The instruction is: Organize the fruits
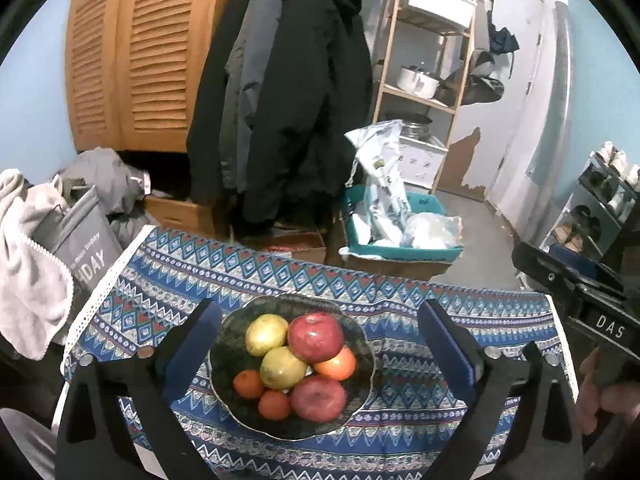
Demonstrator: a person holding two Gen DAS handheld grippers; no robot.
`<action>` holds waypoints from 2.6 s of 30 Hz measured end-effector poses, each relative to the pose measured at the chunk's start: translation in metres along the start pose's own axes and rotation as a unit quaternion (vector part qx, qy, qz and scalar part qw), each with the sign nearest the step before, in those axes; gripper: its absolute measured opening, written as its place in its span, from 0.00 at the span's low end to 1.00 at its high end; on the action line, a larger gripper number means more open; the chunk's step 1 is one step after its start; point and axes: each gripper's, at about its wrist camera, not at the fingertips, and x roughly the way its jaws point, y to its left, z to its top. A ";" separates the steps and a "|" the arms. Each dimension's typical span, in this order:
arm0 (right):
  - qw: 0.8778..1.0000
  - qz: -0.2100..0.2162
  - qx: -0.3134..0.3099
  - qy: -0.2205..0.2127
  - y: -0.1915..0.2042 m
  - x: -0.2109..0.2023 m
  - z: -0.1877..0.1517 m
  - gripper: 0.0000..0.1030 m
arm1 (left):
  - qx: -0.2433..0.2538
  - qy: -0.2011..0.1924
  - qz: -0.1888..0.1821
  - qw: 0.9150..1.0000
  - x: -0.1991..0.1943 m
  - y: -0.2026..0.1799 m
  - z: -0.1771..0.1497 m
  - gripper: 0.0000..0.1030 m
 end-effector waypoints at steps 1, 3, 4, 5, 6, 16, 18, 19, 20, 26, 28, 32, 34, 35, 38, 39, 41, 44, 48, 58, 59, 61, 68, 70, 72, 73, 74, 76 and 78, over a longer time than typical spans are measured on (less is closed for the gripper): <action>1.000 -0.006 -0.002 -0.005 -0.001 -0.004 0.000 0.85 | 0.002 -0.004 0.000 1.000 -0.003 -0.002 0.001 0.98; 1.000 -0.021 -0.010 -0.014 -0.003 -0.011 -0.001 0.85 | 0.006 -0.010 0.001 1.000 -0.006 -0.006 0.002 0.99; 0.999 -0.024 -0.011 -0.017 -0.004 -0.013 -0.001 0.85 | 0.009 -0.011 0.000 1.000 -0.007 -0.009 0.003 0.99; 0.999 -0.026 -0.011 -0.020 -0.006 -0.016 -0.001 0.85 | 0.011 -0.013 -0.001 1.000 -0.008 -0.011 0.004 0.99; 0.999 -0.026 -0.010 -0.024 -0.008 -0.019 -0.001 0.85 | 0.013 -0.014 0.000 1.000 -0.009 -0.013 0.004 0.99; 0.998 -0.036 0.007 -0.044 -0.026 -0.033 -0.002 0.85 | 0.043 -0.030 0.002 0.999 -0.015 -0.030 0.008 0.99; 0.998 -0.037 0.009 -0.044 -0.029 -0.034 -0.002 0.85 | 0.050 -0.032 0.004 0.998 -0.016 -0.034 0.008 0.99; 0.998 -0.037 0.010 -0.044 -0.031 -0.035 -0.003 0.85 | 0.053 -0.035 0.002 0.998 -0.016 -0.035 0.008 0.99; 0.998 -0.039 0.011 -0.045 -0.032 -0.036 -0.004 0.85 | 0.057 -0.037 0.000 0.998 -0.017 -0.037 0.008 0.99; 0.998 -0.043 0.012 -0.042 -0.037 -0.036 -0.005 0.85 | 0.068 -0.042 -0.004 0.997 -0.019 -0.046 0.008 0.99; 0.998 -0.044 0.012 -0.042 -0.038 -0.036 -0.005 0.85 | 0.069 -0.042 -0.003 0.997 -0.020 -0.047 0.008 0.99; 0.998 -0.043 0.013 -0.042 -0.039 -0.037 -0.005 0.85 | 0.070 -0.044 -0.004 0.997 -0.021 -0.048 0.008 0.99; 0.998 -0.044 0.012 -0.042 -0.039 -0.037 -0.005 0.85 | 0.071 -0.045 -0.004 0.996 -0.021 -0.049 0.008 0.99; 0.998 -0.044 0.012 -0.042 -0.039 -0.037 -0.005 0.85 | 0.071 -0.045 -0.004 0.996 -0.021 -0.049 0.008 0.99; 0.998 -0.043 0.013 -0.041 -0.040 -0.037 -0.005 0.85 | 0.072 -0.045 -0.005 0.996 -0.021 -0.050 0.008 0.99; 0.998 -0.044 0.012 -0.041 -0.039 -0.037 -0.006 0.85 | 0.072 -0.045 -0.005 0.996 -0.021 -0.050 0.008 0.99; 0.998 -0.044 0.012 -0.041 -0.040 -0.036 -0.005 0.85 | 0.073 -0.047 -0.007 0.996 -0.022 -0.050 0.009 0.99; 0.998 -0.044 0.012 -0.041 -0.040 -0.037 -0.006 0.85 | 0.073 -0.050 -0.008 0.996 -0.023 -0.050 0.009 0.99; 0.998 -0.045 0.012 -0.041 -0.040 -0.036 -0.006 0.85 | 0.072 -0.049 -0.008 0.996 -0.022 -0.050 0.009 0.99; 0.998 -0.050 0.013 -0.044 -0.044 -0.039 -0.005 0.85 | 0.069 -0.051 -0.011 0.996 -0.024 -0.050 0.009 0.99; 0.998 -0.051 0.013 -0.045 -0.043 -0.039 -0.005 0.85 | 0.069 -0.051 -0.011 0.996 -0.024 -0.051 0.009 0.99; 0.998 -0.052 0.013 -0.047 -0.043 -0.041 -0.005 0.85 | 0.070 -0.052 -0.012 0.996 -0.024 -0.051 0.009 0.99; 0.997 -0.053 0.013 -0.052 -0.041 -0.044 -0.002 0.85 | 0.069 -0.055 -0.015 0.996 -0.027 -0.053 0.009 0.99; 0.997 -0.053 0.012 -0.053 -0.041 -0.045 -0.002 0.85 | 0.069 -0.056 -0.015 0.996 -0.028 -0.053 0.009 0.99; 0.997 -0.053 0.012 -0.054 -0.041 -0.046 -0.002 0.85 | 0.069 -0.057 -0.016 0.996 -0.028 -0.053 0.009 0.99; 0.997 -0.053 0.012 -0.055 -0.041 -0.046 -0.002 0.85 | 0.069 -0.058 -0.015 0.996 -0.028 -0.053 0.010 0.99; 0.997 -0.053 0.012 -0.055 -0.041 -0.047 -0.002 0.85 | 0.069 -0.059 -0.013 0.996 -0.028 -0.054 0.010 0.99; 0.997 -0.052 0.012 -0.055 -0.041 -0.047 -0.002 0.85 | 0.070 -0.060 -0.007 0.996 -0.028 -0.055 0.010 0.99; 0.997 -0.053 0.012 -0.055 -0.041 -0.047 -0.002 0.85 | 0.072 -0.062 -0.003 0.995 -0.028 -0.056 0.010 0.99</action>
